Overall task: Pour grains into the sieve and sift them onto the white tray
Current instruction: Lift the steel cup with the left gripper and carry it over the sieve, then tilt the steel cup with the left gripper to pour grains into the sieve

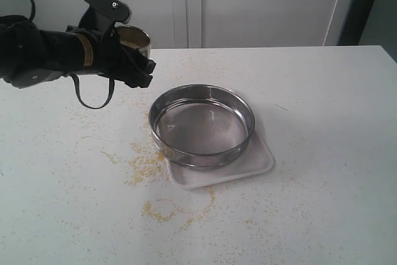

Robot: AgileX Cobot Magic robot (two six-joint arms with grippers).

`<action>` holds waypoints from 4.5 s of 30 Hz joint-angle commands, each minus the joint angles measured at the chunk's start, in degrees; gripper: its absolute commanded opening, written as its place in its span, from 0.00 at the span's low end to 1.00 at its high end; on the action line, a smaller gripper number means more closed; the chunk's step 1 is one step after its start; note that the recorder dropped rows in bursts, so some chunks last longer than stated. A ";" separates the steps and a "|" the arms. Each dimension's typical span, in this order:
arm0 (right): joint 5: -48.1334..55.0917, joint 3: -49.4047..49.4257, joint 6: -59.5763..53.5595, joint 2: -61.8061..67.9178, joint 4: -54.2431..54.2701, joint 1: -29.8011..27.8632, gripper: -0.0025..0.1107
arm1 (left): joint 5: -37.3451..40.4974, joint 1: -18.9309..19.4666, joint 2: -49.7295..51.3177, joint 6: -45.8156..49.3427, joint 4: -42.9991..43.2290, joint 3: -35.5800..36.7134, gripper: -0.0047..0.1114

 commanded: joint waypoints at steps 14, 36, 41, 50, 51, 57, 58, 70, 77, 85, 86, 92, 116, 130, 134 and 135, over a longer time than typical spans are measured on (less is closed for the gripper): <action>-1.00 0.33 -0.16 -0.24 -0.39 -0.08 0.02 | 10.13 -4.20 0.45 1.95 6.69 -4.89 0.04; -1.00 0.33 -0.16 -0.24 -0.18 -0.08 0.02 | 14.67 -10.97 6.65 16.33 10.28 -8.91 0.04; -1.00 0.33 -0.16 -0.24 -0.18 -0.08 0.02 | 14.64 -10.97 6.65 20.53 11.20 -8.91 0.04; -1.00 0.33 -0.16 -0.24 -0.18 -0.08 0.02 | 14.74 -10.97 6.91 32.96 11.20 -8.91 0.04; -1.00 0.33 -0.16 -0.24 -0.18 -0.08 0.02 | 14.74 -10.97 7.15 33.58 11.20 -8.91 0.04; -1.00 0.33 -0.16 -0.24 -0.18 -0.08 0.02 | 15.19 -10.97 8.67 38.90 11.29 -8.91 0.04; -1.00 0.33 -0.16 -0.24 -0.18 -0.08 0.02 | 15.19 -10.97 8.67 39.42 11.29 -8.91 0.04; -1.00 0.33 -0.16 -0.24 -0.18 -0.08 0.02 | 15.08 -10.97 8.67 45.61 11.29 -9.07 0.04; -1.00 0.33 -0.16 -0.24 -0.18 -0.08 0.02 | 14.66 -10.97 8.67 46.89 11.44 -11.03 0.04; -1.00 0.33 -0.16 -0.24 -0.18 -0.08 0.02 | 14.67 -10.97 9.05 47.30 15.81 -11.51 0.04; -1.00 0.33 -0.16 -0.24 -0.18 -0.08 0.02 | 14.67 -10.97 9.16 47.30 16.27 -11.51 0.04; -1.00 0.33 -0.16 -0.24 -0.18 -0.08 0.02 | 15.65 -12.36 9.41 48.63 17.83 -11.51 0.04; -1.00 0.33 -0.16 -0.24 -0.18 -0.08 0.02 | 21.11 -14.52 10.38 55.74 21.22 -11.51 0.04; -1.00 0.33 -0.16 -0.24 -0.18 -0.08 0.02 | 23.51 -14.42 10.38 55.71 21.33 -11.51 0.04; -1.00 0.33 -0.16 -0.24 -0.18 -0.08 0.02 | 23.64 -14.31 10.38 55.71 21.81 -11.51 0.04; -1.00 0.33 -0.16 -0.24 -0.18 -0.08 0.02 | 23.64 -14.31 10.38 55.71 21.92 -11.51 0.04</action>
